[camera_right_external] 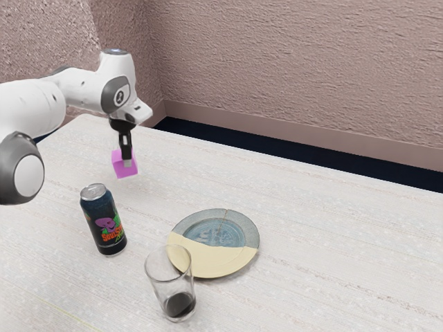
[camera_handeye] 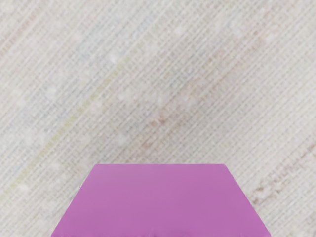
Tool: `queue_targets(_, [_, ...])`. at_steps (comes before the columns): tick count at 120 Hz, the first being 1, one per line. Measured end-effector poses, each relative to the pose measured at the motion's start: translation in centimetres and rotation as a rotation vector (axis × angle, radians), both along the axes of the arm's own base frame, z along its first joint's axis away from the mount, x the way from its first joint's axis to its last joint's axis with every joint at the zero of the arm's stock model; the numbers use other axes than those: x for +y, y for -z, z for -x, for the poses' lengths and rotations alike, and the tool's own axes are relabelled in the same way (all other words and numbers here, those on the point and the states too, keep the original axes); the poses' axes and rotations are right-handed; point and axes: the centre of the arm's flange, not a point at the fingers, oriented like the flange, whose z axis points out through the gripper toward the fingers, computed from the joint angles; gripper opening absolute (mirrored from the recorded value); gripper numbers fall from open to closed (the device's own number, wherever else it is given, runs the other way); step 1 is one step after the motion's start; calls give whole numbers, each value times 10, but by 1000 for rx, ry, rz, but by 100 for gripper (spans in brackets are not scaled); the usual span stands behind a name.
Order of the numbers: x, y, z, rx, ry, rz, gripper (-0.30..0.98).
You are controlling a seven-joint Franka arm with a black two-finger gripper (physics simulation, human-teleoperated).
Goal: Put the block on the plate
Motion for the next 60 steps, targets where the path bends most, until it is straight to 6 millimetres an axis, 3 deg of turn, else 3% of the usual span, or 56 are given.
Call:
queue_targets(17, [-37, -4, 0, 27, 1, -13, 39])
queue_targets(60, [-161, 1, 12, 91, 26, -35, 39])
